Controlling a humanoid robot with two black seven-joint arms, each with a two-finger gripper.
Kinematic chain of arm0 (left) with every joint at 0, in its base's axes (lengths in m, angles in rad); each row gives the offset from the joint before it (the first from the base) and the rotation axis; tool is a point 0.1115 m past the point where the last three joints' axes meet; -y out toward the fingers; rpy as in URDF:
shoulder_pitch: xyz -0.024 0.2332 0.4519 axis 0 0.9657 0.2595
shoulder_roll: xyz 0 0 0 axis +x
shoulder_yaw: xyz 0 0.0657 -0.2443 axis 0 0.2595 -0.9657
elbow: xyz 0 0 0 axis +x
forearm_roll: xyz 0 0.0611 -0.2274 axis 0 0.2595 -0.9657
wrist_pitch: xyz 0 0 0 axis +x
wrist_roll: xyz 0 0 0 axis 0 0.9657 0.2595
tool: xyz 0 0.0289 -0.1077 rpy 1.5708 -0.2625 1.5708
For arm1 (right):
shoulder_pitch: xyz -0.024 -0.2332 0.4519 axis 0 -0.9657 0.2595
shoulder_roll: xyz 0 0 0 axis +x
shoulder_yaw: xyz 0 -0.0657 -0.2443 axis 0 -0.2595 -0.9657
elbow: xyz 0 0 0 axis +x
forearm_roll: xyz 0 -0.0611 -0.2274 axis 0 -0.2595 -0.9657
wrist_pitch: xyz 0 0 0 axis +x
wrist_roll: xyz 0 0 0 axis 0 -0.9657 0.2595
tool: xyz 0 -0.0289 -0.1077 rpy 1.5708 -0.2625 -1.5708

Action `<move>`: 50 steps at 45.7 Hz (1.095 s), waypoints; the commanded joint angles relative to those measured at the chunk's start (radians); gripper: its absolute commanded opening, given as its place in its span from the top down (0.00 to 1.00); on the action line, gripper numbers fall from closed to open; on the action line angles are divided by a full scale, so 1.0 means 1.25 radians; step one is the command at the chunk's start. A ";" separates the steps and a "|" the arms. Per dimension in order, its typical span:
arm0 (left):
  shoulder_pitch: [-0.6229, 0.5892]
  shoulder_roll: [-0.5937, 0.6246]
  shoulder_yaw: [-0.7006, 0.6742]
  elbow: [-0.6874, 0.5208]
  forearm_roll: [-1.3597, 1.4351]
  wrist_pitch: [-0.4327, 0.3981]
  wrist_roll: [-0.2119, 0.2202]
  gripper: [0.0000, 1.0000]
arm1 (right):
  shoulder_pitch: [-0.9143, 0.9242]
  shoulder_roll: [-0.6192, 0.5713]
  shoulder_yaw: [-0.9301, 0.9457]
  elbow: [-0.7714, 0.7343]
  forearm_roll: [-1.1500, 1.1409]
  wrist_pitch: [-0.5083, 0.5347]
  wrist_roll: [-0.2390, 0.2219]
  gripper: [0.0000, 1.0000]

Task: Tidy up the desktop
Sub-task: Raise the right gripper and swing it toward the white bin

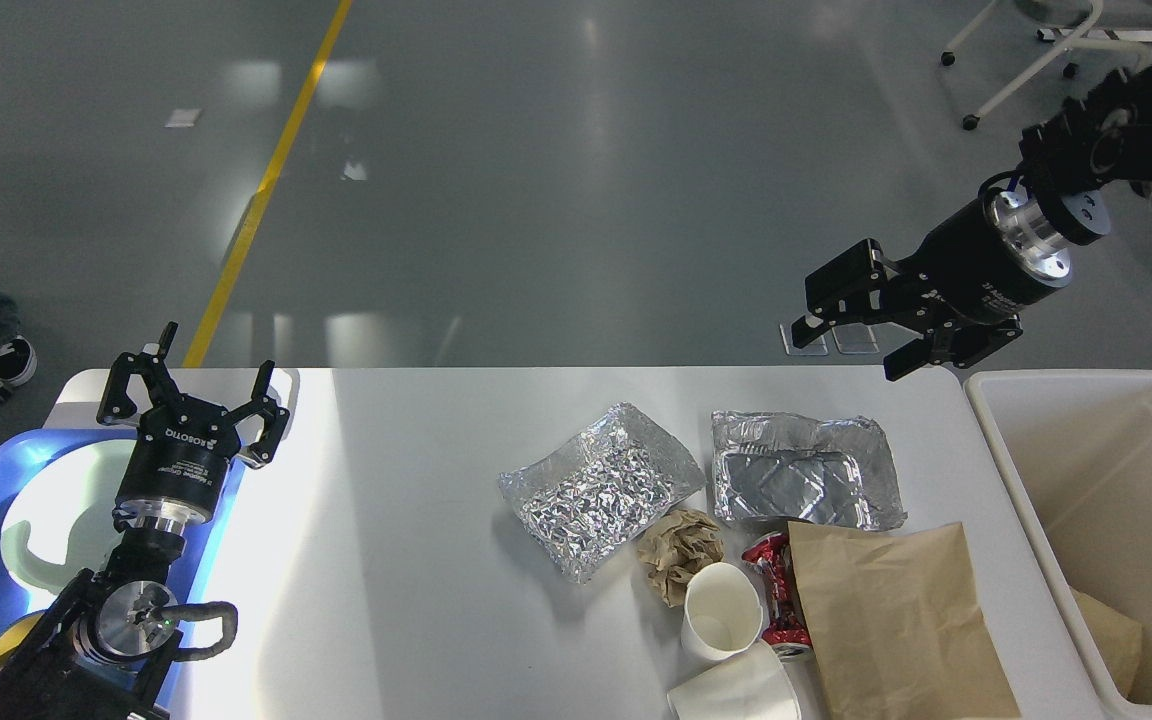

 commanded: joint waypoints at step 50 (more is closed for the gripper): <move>0.000 0.000 0.000 0.000 0.000 0.000 -0.001 0.03 | 0.009 -0.106 -0.029 0.317 -0.111 -0.132 -0.308 0.15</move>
